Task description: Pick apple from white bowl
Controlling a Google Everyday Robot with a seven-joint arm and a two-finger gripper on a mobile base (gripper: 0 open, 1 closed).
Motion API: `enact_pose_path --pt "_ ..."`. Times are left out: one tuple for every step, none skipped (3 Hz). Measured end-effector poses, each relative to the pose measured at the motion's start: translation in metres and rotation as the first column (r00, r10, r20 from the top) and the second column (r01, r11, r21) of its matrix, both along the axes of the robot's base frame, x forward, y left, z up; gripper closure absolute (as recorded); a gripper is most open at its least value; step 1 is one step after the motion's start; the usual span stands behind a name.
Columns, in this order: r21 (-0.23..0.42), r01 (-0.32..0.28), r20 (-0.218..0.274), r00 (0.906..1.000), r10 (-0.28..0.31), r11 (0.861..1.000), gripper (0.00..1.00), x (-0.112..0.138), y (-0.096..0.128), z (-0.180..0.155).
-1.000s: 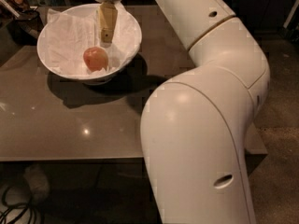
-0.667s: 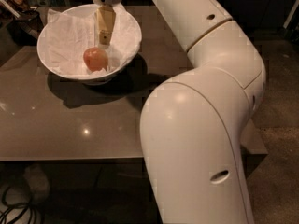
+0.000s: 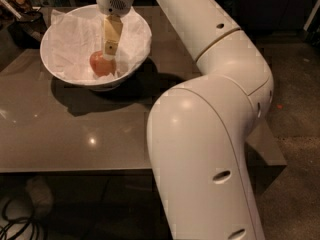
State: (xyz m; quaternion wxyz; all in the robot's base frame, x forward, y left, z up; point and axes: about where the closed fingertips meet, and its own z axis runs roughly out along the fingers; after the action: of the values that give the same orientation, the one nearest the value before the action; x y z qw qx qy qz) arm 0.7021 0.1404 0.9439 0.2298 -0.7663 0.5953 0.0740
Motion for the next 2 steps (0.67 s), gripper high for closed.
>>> enact_pose_path --pt "0.007 0.002 -0.026 0.9997 -0.002 1.000 0.15 0.0008 0.0017 -0.0071" --pt "0.010 -0.001 -0.048 0.9989 0.001 1.000 0.21 0.0001 0.0043 -0.0131"
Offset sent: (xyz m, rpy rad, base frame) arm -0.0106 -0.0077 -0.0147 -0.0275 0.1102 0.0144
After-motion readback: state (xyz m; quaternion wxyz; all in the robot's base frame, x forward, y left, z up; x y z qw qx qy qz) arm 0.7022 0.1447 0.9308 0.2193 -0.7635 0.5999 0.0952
